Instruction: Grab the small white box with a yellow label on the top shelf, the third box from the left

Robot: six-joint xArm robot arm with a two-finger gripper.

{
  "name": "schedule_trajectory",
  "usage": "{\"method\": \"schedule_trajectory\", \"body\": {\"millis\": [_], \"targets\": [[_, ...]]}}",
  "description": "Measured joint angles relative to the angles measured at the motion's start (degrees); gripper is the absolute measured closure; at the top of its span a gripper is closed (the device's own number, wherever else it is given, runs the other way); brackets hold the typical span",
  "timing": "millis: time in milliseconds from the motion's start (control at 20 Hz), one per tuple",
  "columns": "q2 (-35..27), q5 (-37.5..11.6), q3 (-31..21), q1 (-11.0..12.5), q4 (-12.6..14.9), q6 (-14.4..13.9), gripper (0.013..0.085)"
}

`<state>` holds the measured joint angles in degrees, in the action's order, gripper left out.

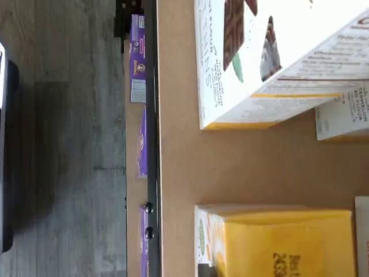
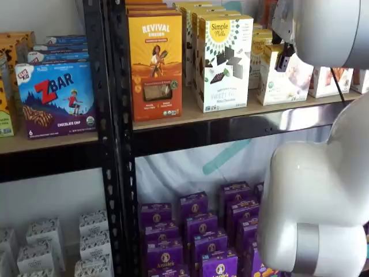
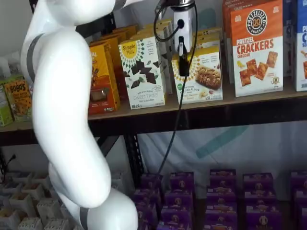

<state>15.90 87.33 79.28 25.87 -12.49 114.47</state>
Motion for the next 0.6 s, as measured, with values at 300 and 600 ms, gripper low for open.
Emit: {"method": "schedule_trajectory", "body": {"millis": [300, 600], "targets": [[0.0, -0.2, -0.2, 0.0, -0.1, 0.0, 0.0650], [-0.2, 0.7, 0.3, 0.1, -0.1, 0.0, 0.0650]]}}
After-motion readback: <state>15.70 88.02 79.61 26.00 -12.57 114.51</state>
